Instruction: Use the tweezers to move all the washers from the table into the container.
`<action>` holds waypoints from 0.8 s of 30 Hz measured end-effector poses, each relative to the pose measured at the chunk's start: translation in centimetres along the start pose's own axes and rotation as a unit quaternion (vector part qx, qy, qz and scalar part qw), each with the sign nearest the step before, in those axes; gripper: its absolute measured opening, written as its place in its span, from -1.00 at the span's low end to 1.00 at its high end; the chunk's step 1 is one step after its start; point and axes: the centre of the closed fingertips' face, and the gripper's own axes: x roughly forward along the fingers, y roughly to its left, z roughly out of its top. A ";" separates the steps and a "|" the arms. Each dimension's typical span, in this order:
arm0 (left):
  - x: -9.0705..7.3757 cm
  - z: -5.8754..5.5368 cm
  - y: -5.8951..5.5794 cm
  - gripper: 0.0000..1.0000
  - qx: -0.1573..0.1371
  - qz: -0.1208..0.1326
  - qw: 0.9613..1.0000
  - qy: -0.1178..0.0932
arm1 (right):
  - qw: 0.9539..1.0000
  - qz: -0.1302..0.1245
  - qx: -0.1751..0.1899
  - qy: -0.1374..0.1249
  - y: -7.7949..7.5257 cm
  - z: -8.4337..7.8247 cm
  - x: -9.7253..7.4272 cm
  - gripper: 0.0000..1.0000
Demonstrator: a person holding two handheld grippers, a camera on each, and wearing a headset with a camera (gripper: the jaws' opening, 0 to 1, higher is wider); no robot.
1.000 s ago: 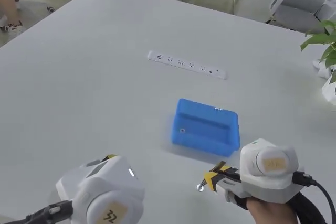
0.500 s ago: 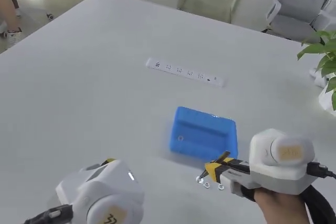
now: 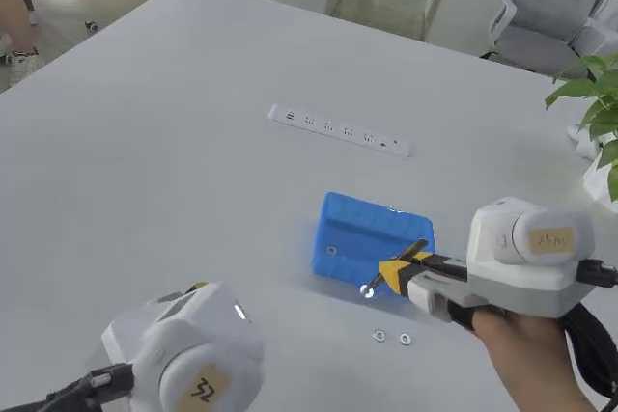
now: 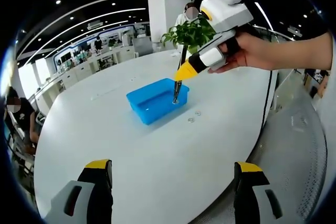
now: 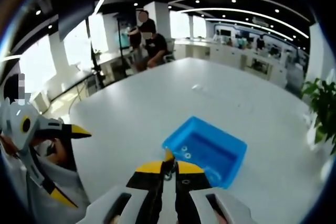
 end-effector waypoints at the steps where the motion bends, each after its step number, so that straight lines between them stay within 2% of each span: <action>1: 0.0 0.0 0.0 0.98 0.000 0.000 1.000 0.000 | 1.000 0.000 0.000 -0.002 -0.2 0.2 0.1 -0.93; 9: 0.1 -0.3 0.0 0.98 -0.007 -0.001 1.000 0.003 | 1.000 -0.013 -0.001 -0.018 -1.6 2.1 0.9 -0.93; 14: 0.1 -0.4 0.1 0.98 -0.010 -0.002 1.000 0.004 | 0.999 -0.026 -0.008 -0.019 -2.6 2.8 2.0 -0.93; 20: 0.2 -0.6 0.1 0.98 -0.011 -0.002 1.000 0.008 | 0.999 -0.040 -0.013 -0.009 -3.4 2.6 3.4 -0.93; 24: 0.3 -0.8 0.1 0.98 -0.012 -0.001 1.000 0.014 | 0.999 -0.046 -0.014 0.009 -4.1 1.3 5.5 -0.93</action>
